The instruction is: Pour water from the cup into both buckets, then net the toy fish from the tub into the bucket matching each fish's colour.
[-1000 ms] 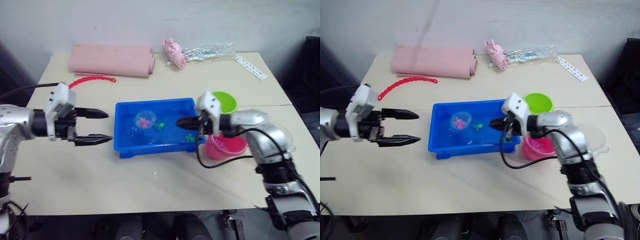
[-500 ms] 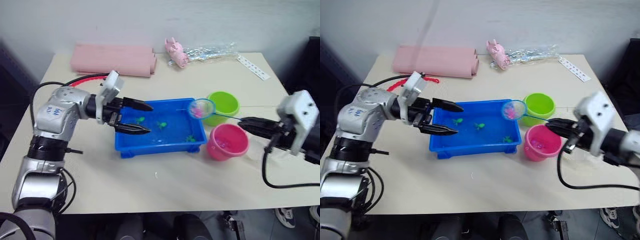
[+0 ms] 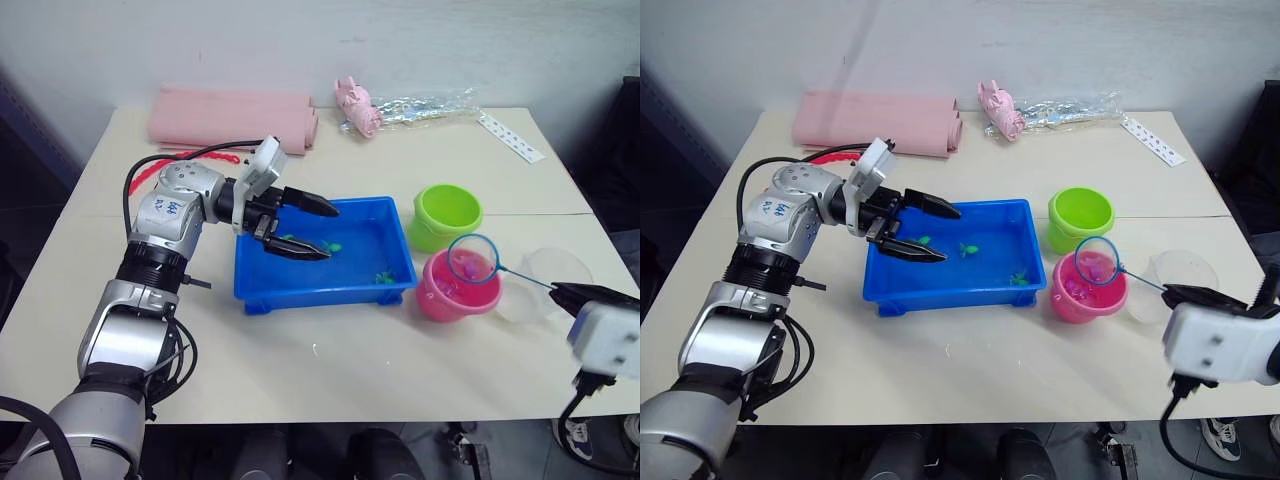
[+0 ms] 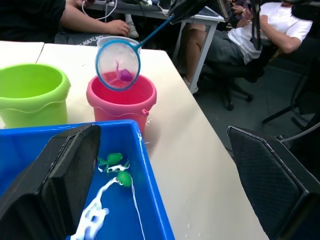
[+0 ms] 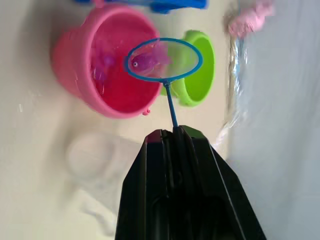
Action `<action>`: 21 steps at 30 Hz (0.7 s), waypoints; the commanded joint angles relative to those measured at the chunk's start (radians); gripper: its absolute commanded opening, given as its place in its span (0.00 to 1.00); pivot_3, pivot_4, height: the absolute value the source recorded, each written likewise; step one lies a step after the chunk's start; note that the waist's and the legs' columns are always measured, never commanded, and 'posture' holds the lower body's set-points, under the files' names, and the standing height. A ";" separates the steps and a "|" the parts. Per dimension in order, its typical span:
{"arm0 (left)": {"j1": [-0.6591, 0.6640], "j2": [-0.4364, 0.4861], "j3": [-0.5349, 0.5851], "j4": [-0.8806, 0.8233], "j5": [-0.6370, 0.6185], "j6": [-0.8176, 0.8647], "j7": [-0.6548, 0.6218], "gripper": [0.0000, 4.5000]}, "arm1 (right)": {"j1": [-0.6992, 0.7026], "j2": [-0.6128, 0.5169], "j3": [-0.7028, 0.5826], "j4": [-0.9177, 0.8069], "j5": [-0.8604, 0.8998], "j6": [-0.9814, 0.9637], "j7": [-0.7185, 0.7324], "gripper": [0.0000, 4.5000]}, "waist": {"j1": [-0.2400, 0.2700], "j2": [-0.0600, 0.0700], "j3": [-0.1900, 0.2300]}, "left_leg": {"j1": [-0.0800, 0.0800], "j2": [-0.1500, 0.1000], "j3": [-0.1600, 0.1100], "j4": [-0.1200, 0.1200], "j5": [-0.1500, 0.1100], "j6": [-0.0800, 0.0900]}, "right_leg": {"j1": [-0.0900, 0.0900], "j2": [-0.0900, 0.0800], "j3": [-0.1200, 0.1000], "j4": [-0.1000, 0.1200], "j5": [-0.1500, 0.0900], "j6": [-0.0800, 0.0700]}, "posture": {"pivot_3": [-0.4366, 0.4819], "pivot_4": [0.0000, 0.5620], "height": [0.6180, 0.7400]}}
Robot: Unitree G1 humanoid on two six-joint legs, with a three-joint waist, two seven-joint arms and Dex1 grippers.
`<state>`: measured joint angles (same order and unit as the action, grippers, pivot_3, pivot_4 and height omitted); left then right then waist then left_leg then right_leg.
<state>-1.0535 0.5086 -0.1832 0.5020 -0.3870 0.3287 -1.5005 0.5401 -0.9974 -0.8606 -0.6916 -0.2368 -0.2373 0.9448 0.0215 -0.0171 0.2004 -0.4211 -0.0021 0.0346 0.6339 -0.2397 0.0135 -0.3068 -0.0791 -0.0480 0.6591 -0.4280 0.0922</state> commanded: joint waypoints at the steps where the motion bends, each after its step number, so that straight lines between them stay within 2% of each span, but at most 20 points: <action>1: -0.021 -0.001 0.017 0.002 0.003 -0.016 -0.046 0.98 | -0.009 -0.019 -0.051 0.100 -0.158 -0.335 -0.099 0.00 | 0.000 0.000 0.000 | 0.000 0.000 0.000 0.000 0.000 0.000 | 0.000 0.000 0.000 0.000 0.000 0.000 | 0.48 0.27 1.00; 9: 0.008 0.004 0.024 -0.030 -0.003 -0.008 -0.030 0.98 | -0.082 -0.083 -0.058 0.262 -0.160 -0.522 -0.134 0.00 | -0.001 0.000 0.000 | 0.000 0.000 0.000 0.001 0.000 0.000 | 0.001 0.000 0.000 0.000 0.000 0.000 | 0.48 0.27 1.00; 14: 0.022 0.009 0.033 -0.070 -0.016 0.020 -0.020 0.98 | -0.123 -0.097 -0.034 0.298 -0.127 -0.500 -0.123 0.00 | -0.001 0.000 0.000 | 0.000 0.001 -0.001 0.001 0.000 0.000 | 0.001 0.000 -0.001 0.001 0.000 0.000 | 0.48 0.27 1.00; 16: 0.028 0.012 0.034 -0.080 -0.013 0.021 -0.016 0.98 | -0.138 -0.083 -0.015 0.295 -0.057 -0.415 -0.104 0.00 | -0.001 0.000 0.000 | 0.000 0.001 -0.001 0.001 0.000 0.000 | 0.001 0.000 -0.001 0.000 0.000 0.000 | 0.48 0.27 1.00; 19: 0.050 0.029 0.024 -0.098 0.011 -0.003 -0.016 0.98 | -0.225 -0.147 0.032 0.297 0.150 -0.193 -0.043 0.00 | -0.002 0.001 0.000 | 0.000 0.001 -0.001 0.002 0.000 0.000 | 0.002 0.000 0.000 0.001 0.000 0.000 | 0.48 0.27 1.00; 21: 0.071 0.036 0.018 -0.111 0.028 -0.020 -0.004 0.98 | -0.302 -0.215 0.106 0.283 0.302 -0.070 0.003 0.00 | -0.009 0.001 0.000 | 0.001 0.001 -0.001 0.003 0.000 0.000 | 0.002 0.000 0.000 0.001 0.000 0.000 | 0.48 0.27 1.00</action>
<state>-0.9876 0.5326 -0.1730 0.4326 -0.3709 0.3291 -1.4994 0.2709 -1.1765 -0.7782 -0.3854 -0.0625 -0.4000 0.9174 0.0129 -0.0163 0.2004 -0.4203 -0.0004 0.0341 0.6371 -0.2394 0.0137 -0.3049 -0.0789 -0.0482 0.6599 -0.4280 0.0920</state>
